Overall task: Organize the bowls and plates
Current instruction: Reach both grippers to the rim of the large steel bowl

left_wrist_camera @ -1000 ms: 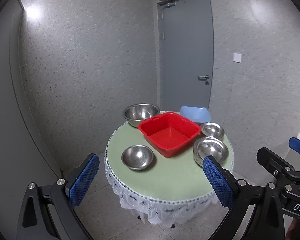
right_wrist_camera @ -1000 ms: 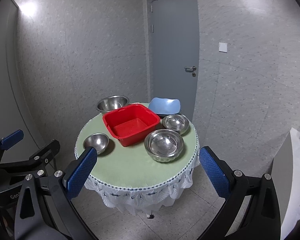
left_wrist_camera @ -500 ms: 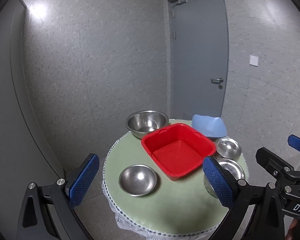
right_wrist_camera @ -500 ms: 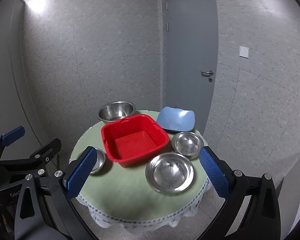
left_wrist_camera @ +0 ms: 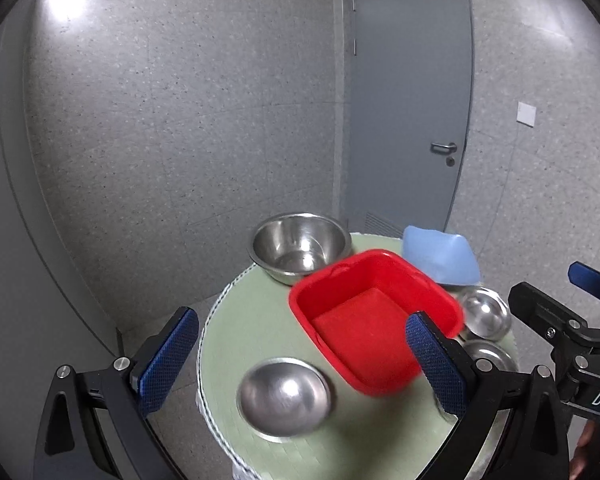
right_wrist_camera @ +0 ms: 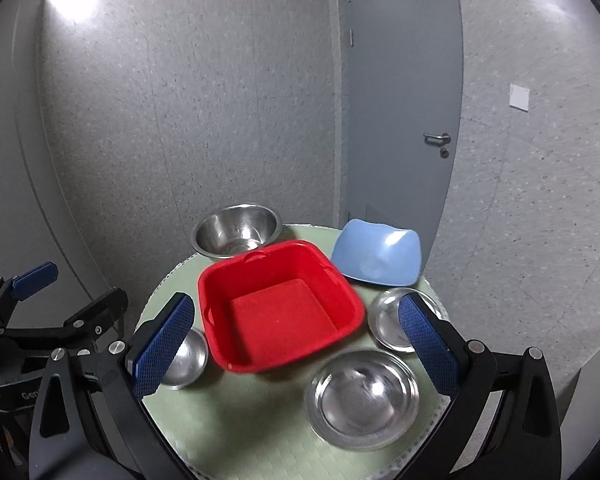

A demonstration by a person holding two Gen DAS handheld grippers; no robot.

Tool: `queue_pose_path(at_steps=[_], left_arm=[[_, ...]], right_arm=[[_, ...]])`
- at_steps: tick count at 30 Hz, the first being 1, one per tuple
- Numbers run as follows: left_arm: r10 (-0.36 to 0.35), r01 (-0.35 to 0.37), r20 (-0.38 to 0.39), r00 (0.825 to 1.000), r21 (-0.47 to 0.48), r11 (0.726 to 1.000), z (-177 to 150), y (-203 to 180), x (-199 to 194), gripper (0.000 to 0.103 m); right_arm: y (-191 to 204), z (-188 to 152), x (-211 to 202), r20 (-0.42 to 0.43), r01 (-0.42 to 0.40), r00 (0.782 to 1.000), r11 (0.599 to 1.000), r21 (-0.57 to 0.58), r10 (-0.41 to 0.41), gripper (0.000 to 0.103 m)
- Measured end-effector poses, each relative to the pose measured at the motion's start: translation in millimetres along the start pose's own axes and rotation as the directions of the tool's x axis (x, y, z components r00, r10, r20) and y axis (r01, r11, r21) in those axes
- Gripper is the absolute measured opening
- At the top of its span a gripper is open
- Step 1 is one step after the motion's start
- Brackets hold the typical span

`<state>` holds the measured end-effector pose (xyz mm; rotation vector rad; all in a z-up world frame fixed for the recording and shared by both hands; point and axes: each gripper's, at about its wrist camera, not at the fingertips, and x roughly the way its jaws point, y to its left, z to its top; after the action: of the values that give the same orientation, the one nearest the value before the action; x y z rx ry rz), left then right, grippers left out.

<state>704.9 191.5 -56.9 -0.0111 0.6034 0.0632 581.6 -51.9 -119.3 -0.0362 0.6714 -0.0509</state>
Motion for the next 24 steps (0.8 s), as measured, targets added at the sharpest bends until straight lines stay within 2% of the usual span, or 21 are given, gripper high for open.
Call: queue_pose_path(at_steps=[8,14,17,24], left_arm=[[-0.067,0.068,-0.040,0.997,0.042,0.997,52,53,99,0.102],[-0.082,0.091,-0.115,0.990,0.071,0.993,93,102,190,0.102],[-0.081,0.092,-0.123,0.989,0.086,0.992,111,116,226,0.102],[-0.128,0.147,-0.220,0.967,0.076,0.986,143,144,342,0.102]], right_arm=[[29,36,67,-0.029,0.061,0.998,0.997,0.039,-0.060,0.103],[46,63,132,-0.103,0.108,0.990,0.990,0.085,-0.099,0.103],[52,75,165,-0.142,0.150,0.980,0.984,0.091,-0.137,0.103],[58,93,233,-0.229,0.183,0.960,0.981,0.070,-0.163,0.103]])
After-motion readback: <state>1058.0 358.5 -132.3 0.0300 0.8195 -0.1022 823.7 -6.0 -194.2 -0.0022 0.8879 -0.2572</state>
